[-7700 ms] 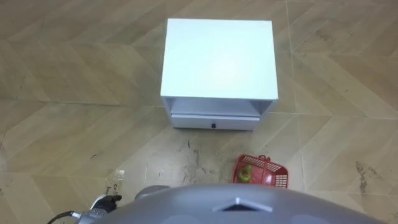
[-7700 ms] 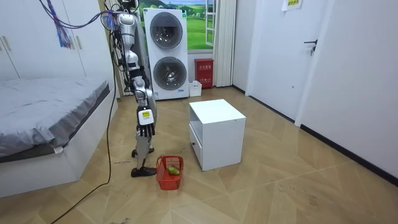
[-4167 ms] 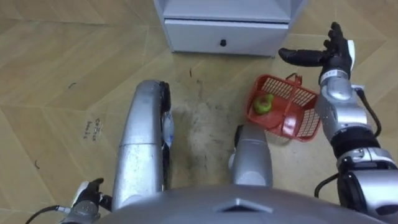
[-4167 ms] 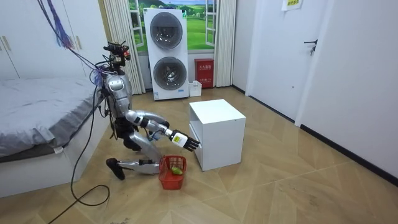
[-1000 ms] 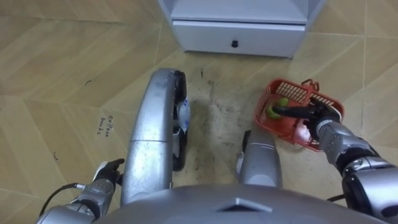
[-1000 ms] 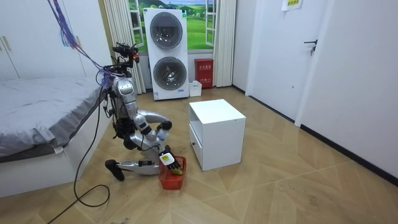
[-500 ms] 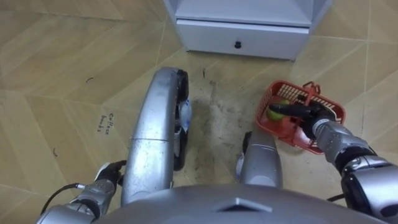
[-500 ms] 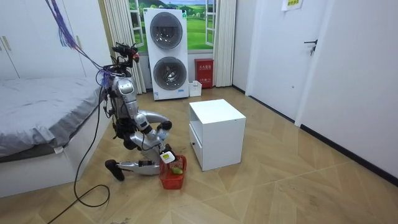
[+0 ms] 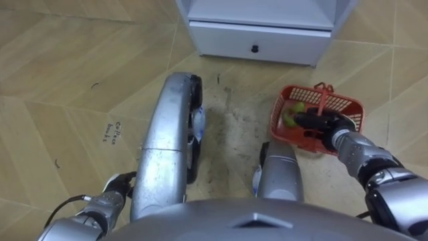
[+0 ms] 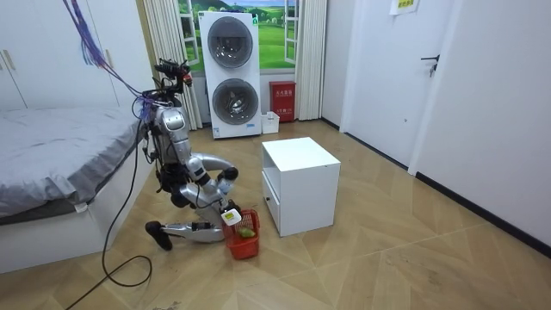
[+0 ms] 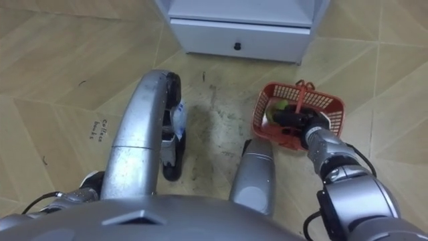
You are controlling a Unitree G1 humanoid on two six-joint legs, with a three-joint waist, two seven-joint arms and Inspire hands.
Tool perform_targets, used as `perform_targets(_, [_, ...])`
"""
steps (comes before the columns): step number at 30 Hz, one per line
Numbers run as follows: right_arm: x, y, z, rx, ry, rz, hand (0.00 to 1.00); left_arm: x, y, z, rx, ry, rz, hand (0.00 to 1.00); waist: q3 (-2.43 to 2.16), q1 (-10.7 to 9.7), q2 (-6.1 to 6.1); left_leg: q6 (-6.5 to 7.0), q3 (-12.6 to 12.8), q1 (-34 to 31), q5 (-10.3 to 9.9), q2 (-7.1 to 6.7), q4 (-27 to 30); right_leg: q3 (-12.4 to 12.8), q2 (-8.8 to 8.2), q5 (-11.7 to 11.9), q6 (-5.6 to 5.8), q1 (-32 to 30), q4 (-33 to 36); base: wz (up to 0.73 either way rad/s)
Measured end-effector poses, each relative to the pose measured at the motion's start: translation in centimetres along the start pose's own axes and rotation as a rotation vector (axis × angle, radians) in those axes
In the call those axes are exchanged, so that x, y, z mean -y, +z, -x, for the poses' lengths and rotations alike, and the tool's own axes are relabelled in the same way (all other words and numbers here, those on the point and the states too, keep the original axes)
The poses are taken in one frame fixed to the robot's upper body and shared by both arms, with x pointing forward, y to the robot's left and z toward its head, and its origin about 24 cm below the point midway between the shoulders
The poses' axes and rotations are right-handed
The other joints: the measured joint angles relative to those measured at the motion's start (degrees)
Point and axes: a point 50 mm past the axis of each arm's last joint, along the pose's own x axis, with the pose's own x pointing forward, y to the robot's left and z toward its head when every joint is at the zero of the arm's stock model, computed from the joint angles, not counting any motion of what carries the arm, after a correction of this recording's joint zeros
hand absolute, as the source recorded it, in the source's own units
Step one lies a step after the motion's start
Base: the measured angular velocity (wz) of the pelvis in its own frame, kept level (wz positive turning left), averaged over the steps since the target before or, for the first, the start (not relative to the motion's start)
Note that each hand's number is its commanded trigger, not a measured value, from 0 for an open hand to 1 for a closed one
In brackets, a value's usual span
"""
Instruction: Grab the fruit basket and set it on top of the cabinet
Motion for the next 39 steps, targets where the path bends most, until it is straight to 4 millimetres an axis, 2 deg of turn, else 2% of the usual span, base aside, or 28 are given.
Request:
perform_targets(11, [0.0, -0.1, 0.0, -0.002, 0.000, 0.003, 1.00, -0.1, 0.5, -0.1, 0.011, 0.003, 0.001, 0.00, -0.02, 0.25, 0.02, -0.01, -0.74, 0.10, 0.00, -0.44, 0.52, -0.60, 0.21, 0.00, 0.00, 0.66, -0.05, 0.00])
perform_targets(14, [0.1, -0.1, 0.0, -0.003, -0.001, 0.012, 1.00, -0.1, 0.6, -0.1, 0.015, 0.003, -0.001, 0.00, 0.01, -0.03, -0.01, -0.08, -1.09, 0.20, 0.04, -1.25, 0.66, -1.06, 0.19, 0.00, 0.00, 1.45, -0.18, 0.04])
perform_targets(17, [0.2, 0.1, 0.0, 0.002, 0.002, 0.052, 1.00, -0.3, 1.2, -0.1, 0.030, 0.004, -0.004, 0.00, 0.12, 0.00, -0.40, -0.11, -1.10, 0.21, 0.06, -1.43, 0.83, -1.18, 0.00, 0.00, 0.00, 1.80, -0.17, 0.02])
perform_targets(21, [-0.1, 0.6, 0.0, 0.016, 0.019, 0.113, 1.00, -0.8, 2.2, -0.2, 0.052, 0.016, 0.008, 0.00, 0.48, -0.03, -1.12, 0.11, -1.20, 0.28, -0.04, -1.43, 1.49, -1.20, -0.07, -0.01, -0.01, 2.43, -0.29, -0.01])
perform_targets(27, [-1.6, 3.0, 0.1, 0.104, 0.051, 0.284, 1.00, -1.6, 3.9, -0.2, 0.093, 0.039, -0.020, 0.00, 0.56, -0.40, -1.53, 1.84, -1.27, 1.46, -0.94, -1.48, 2.44, -0.95, 0.02, -0.06, -0.12, 3.89, -1.08, -0.03])
perform_targets(32, [-3.3, 6.0, 0.6, 0.223, 0.100, 0.347, 1.00, -2.4, 5.8, -0.2, 0.137, 0.052, -0.054, 0.00, 0.36, -1.13, -1.55, 2.48, -1.30, 1.66, -1.31, -1.16, 1.38, -0.30, 1.98, -0.28, 0.07, 3.84, -4.22, -0.01])
perform_targets(33, [-3.8, 7.0, 0.7, 0.248, 0.112, 0.351, 1.00, -2.9, 6.3, -0.1, 0.148, 0.062, -0.053, 0.00, 0.30, -1.29, -1.44, 2.81, -1.33, 1.81, -1.15, -0.95, 0.60, -0.03, 2.59, -0.41, 0.33, 3.51, -5.84, -0.13])
perform_targets(35, [-4.5, 8.5, 0.8, 0.285, 0.124, 0.364, 1.00, -3.3, 6.7, 0.0, 0.160, 0.072, -0.053, 0.00, 0.03, -1.50, -0.81, 4.43, -1.36, 2.46, -0.32, -0.33, -0.65, 0.38, 3.38, -0.64, 0.80, 3.29, -9.40, -0.28])
perform_targets(36, [-5.0, 9.6, 1.0, 0.314, 0.130, 0.368, 1.00, -3.4, 6.8, 0.0, 0.162, 0.075, -0.044, 0.00, -0.06, -1.41, -0.26, 5.19, -1.39, 3.45, 0.08, 0.24, -2.30, 0.84, 4.13, -0.69, 0.91, 3.23, -12.73, -0.46])
perform_targets(37, [-5.4, 10.5, 1.2, 0.342, 0.139, 0.370, 1.00, -3.6, 7.0, 0.0, 0.163, 0.080, -0.031, 0.00, -0.14, -1.33, 0.17, 5.29, -1.42, 5.15, 0.14, 0.87, -4.71, 1.14, 4.82, -0.69, 0.91, 3.48, -16.92, -0.46])
perform_targets(38, [-5.6, 10.8, 1.3, 0.354, 0.145, 0.370, 1.00, -3.7, 7.1, 0.0, 0.164, 0.083, -0.022, 0.00, -0.22, -1.37, 0.35, 5.50, -1.52, 6.07, 0.25, 0.91, -6.23, 1.08, 5.12, -0.69, 0.92, 3.77, -19.40, -0.42])
perform_targets(39, [-6.0, 11.3, 1.5, 0.374, 0.156, 0.371, 1.00, -4.0, 7.3, 0.1, 0.170, 0.090, 0.002, 0.00, -0.30, -1.37, 0.53, 6.12, -1.79, 8.21, 0.66, 1.13, -9.76, 0.87, 5.65, -0.64, 1.00, 4.65, -24.82, -0.45])
